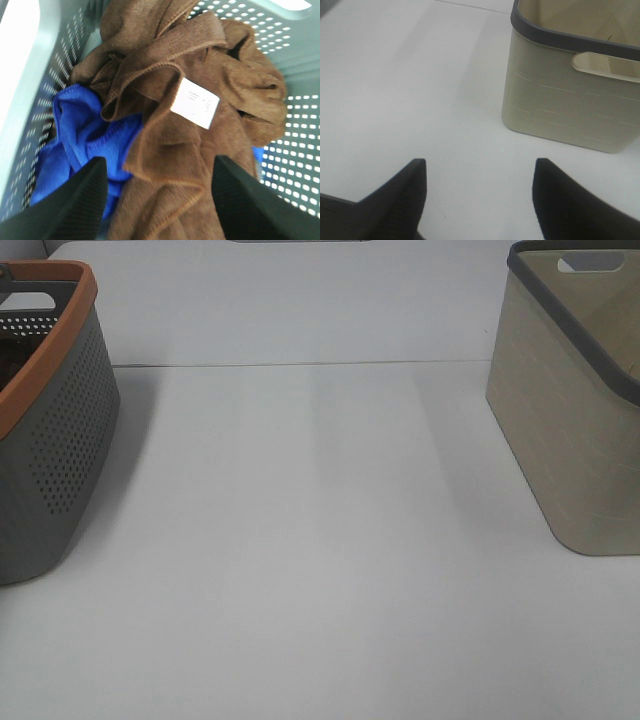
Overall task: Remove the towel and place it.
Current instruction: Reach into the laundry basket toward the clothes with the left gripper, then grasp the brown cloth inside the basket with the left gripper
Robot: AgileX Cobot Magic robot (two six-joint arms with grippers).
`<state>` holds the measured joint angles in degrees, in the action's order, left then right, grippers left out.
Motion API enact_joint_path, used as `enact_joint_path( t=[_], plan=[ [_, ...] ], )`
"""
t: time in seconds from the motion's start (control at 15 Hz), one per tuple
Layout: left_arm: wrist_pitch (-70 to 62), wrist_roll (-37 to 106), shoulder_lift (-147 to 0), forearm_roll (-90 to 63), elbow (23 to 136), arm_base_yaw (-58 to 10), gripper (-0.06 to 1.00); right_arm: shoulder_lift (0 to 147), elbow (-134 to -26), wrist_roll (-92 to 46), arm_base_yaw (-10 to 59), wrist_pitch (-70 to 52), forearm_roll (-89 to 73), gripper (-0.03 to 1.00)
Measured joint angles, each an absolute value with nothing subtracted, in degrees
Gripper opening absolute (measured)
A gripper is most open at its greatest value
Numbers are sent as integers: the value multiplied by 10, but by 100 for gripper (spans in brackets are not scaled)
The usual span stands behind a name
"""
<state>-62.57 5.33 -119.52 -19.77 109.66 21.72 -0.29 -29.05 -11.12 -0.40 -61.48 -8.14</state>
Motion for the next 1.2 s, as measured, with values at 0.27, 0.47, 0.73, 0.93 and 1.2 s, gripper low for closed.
enact_joint_path(
  t=[0.27,0.47,0.73,0.93,1.2],
  plan=[
    [-625,72,-1266,-193,1161,208,59,-3,-290,-111,-4,-615,-81,60],
    [-622,74,-1295,-150,1169,172,59,-3,-290,-111,-4,-615,-81,60],
    [-599,58,-1295,-103,1170,163,50,-3,-290,-111,-4,-615,-81,60],
    [-605,55,-1295,-100,1170,163,39,-3,-290,-111,-4,-615,-81,60],
    [-616,54,-1295,-85,1170,162,43,-3,-290,-111,-4,-615,-81,60]
  ],
)
